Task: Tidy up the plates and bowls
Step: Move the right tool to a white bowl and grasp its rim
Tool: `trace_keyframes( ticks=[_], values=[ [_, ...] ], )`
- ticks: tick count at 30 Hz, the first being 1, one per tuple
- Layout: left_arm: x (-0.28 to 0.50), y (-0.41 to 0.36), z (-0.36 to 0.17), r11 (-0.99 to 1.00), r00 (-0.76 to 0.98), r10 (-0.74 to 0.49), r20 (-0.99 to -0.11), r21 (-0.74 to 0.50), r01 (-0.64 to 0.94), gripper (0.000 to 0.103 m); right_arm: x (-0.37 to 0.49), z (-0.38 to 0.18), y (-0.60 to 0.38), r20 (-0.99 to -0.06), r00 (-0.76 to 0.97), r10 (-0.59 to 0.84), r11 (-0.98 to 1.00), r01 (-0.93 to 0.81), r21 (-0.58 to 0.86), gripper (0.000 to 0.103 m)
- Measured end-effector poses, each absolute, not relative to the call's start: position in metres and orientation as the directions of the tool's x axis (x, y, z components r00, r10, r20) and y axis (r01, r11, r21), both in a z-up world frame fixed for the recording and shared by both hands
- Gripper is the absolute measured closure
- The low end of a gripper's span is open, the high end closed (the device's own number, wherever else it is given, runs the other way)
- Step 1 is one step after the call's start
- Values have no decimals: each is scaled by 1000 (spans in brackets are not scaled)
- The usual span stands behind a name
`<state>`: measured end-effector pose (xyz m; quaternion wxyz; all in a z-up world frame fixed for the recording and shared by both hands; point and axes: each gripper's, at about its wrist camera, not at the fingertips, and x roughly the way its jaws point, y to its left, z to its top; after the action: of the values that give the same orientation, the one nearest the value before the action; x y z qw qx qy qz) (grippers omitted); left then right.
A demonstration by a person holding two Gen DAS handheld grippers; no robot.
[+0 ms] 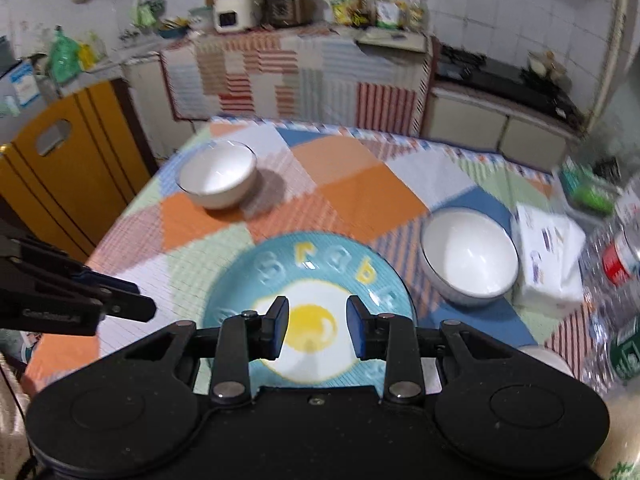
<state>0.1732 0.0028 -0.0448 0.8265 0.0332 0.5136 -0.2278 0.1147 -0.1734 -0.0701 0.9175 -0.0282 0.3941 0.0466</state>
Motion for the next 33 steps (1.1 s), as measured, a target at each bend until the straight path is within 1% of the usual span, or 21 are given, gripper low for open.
trace_keyframes(
  ticks=[3, 7, 13, 15, 17, 18, 20, 21, 25, 29, 33],
  values=[
    [175, 10, -36, 895, 388, -335, -859, -161, 417, 83, 116, -61, -163, -706, 702, 88, 988, -153, -29, 63],
    [184, 21, -33, 901, 408, -321, -855, -142, 411, 78, 126, -54, -151, -688, 716, 117, 976, -211, -53, 58],
    [213, 47, -37, 922, 453, -286, -844, -115, 369, 70, 162, -51, -136, -651, 740, 172, 952, -293, -82, 56],
    [224, 54, -42, 927, 468, -274, -840, -102, 360, 65, 177, -53, -135, -641, 740, 202, 949, -310, -59, 56],
    [235, 60, -47, 936, 489, -254, -835, -85, 342, 56, 196, -57, -135, -640, 729, 241, 946, -323, -12, 56],
    [241, 64, -50, 940, 499, -248, -831, -82, 330, 53, 206, -60, -136, -643, 720, 262, 945, -328, 19, 56],
    [254, 71, -57, 944, 519, -256, -815, -96, 315, 35, 225, -67, -135, -651, 701, 290, 942, -328, 67, 57],
    [259, 74, -60, 944, 531, -268, -804, -108, 312, 33, 234, -72, -134, -657, 693, 297, 942, -326, 83, 57],
    [285, 86, -77, 959, 552, -247, -796, -120, 256, 32, 268, -97, -129, -682, 660, 314, 942, -309, 135, 57],
    [310, 96, -95, 968, 551, -234, -801, -141, 206, 32, 294, -115, -126, -678, 646, 350, 935, -284, 213, 57],
    [328, 97, -108, 973, 567, -210, -796, -116, 197, 32, 319, -133, -117, -696, 636, 333, 942, -260, 213, 57]
  ],
)
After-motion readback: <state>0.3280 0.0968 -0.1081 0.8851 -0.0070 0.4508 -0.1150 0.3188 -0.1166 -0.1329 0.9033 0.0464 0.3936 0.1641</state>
